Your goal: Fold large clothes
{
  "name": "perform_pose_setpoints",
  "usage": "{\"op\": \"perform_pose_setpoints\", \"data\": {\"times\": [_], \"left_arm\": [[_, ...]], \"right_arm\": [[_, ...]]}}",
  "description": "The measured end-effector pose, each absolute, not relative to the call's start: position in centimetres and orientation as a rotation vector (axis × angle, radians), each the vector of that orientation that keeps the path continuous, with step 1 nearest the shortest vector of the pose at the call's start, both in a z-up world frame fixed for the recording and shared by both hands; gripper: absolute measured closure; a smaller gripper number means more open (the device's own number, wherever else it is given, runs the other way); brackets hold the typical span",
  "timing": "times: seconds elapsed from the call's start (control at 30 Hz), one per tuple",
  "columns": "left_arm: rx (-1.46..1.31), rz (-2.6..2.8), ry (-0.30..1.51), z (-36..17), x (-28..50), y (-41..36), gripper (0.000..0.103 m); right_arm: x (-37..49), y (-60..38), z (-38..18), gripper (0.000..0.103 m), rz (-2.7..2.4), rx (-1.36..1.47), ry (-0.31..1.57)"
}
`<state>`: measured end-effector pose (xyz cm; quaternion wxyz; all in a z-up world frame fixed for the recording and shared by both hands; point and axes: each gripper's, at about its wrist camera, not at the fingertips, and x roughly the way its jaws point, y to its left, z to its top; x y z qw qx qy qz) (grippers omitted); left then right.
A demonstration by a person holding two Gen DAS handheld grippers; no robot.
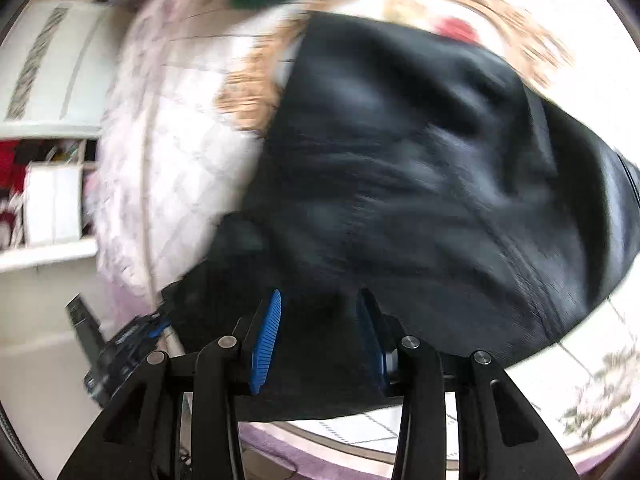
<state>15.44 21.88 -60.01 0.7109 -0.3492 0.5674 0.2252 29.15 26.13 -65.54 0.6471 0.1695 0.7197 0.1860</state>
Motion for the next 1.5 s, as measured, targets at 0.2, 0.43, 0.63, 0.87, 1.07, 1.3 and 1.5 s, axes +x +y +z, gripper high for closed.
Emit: {"op": "perform_pose_setpoints", "data": {"times": [0.2, 0.43, 0.63, 0.87, 1.07, 1.3, 1.5], "left_arm": [[-0.768, 0.499, 1.268, -60.3, 15.8, 22.1, 0.081], [-0.674, 0.47, 1.239, -55.8, 16.1, 21.8, 0.03], [-0.667, 0.418, 1.129, -50.6, 17.4, 17.1, 0.017], [-0.672, 0.274, 1.267, -57.2, 24.1, 9.5, 0.017], [-0.646, 0.336, 1.372, -62.3, 27.6, 9.7, 0.017], [-0.668, 0.293, 1.336, -56.9, 26.9, 9.7, 0.017], [-0.67, 0.184, 1.355, -54.9, 25.8, 4.9, 0.017]], "right_arm": [[31.6, 34.3, -69.2, 0.062, 0.495, 0.238, 1.703], [32.0, 32.5, -70.2, 0.061, 0.461, 0.369, 1.749], [31.9, 24.6, -63.9, 0.061, 0.419, 0.459, 1.598], [38.6, 23.4, -65.7, 0.062, 0.205, 0.291, 1.523], [41.8, 24.0, -70.4, 0.062, 0.232, 0.279, 1.663], [38.5, 13.8, -63.5, 0.031, 0.175, 0.509, 1.534], [31.9, 2.9, -64.0, 0.029, -0.034, 0.641, 1.487]]}}
